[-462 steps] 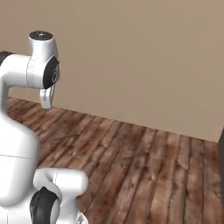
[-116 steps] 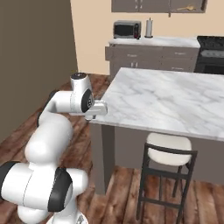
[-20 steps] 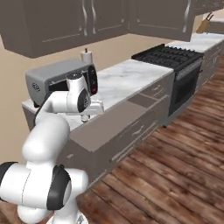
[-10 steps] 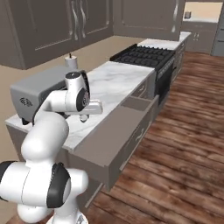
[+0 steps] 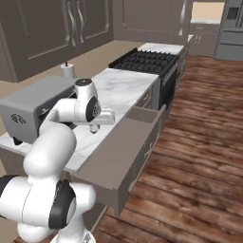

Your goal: Organize the utensils by type. Pick up the wooden spoons from the counter and place them in the open cabinet. Then pick up the metallic utensils from the counter and place them in the open drawer.

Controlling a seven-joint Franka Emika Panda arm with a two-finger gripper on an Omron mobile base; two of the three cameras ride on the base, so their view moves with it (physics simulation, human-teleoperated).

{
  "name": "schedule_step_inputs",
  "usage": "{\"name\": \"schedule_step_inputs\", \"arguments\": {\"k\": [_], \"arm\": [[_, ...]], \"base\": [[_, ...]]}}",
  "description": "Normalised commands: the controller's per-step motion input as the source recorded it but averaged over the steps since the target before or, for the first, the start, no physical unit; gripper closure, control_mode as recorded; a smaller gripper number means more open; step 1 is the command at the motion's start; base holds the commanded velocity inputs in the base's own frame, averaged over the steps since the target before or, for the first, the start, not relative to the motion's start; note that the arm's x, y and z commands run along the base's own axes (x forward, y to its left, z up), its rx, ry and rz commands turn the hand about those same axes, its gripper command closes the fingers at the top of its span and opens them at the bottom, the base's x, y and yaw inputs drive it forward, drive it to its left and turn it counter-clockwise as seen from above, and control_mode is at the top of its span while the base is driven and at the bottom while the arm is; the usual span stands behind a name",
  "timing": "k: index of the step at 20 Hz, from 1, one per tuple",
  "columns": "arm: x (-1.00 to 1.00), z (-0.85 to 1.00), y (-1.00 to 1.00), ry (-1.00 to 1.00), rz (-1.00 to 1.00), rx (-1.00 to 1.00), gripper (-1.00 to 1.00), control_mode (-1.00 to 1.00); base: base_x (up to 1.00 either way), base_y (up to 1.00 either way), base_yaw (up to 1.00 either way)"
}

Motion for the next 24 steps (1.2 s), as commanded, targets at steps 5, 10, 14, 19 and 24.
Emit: {"name": "schedule_step_inputs", "arguments": {"k": [5, 10, 14, 19, 24], "arm": [[0.00, 0.00, 0.00, 0.00, 0.00, 0.00, 1.00, 1.00], [0.00, 0.00, 0.00, 0.00, 0.00, 0.00, 1.00, 1.00], [0.19, -0.20, -0.05, 0.00, -0.10, 0.00, 1.00, -1.00], [0.23, -0.30, -0.29, 0.00, -0.04, 0.00, 1.00, -1.00], [0.20, -0.39, -0.19, 0.03, 0.00, 0.00, 1.00, -1.00]], "base": [[0.33, 0.00, -0.01], [0.00, 0.01, 0.00], [0.00, 0.00, 0.00], [0.00, 0.00, 0.00], [0.00, 0.00, 0.00]]}}
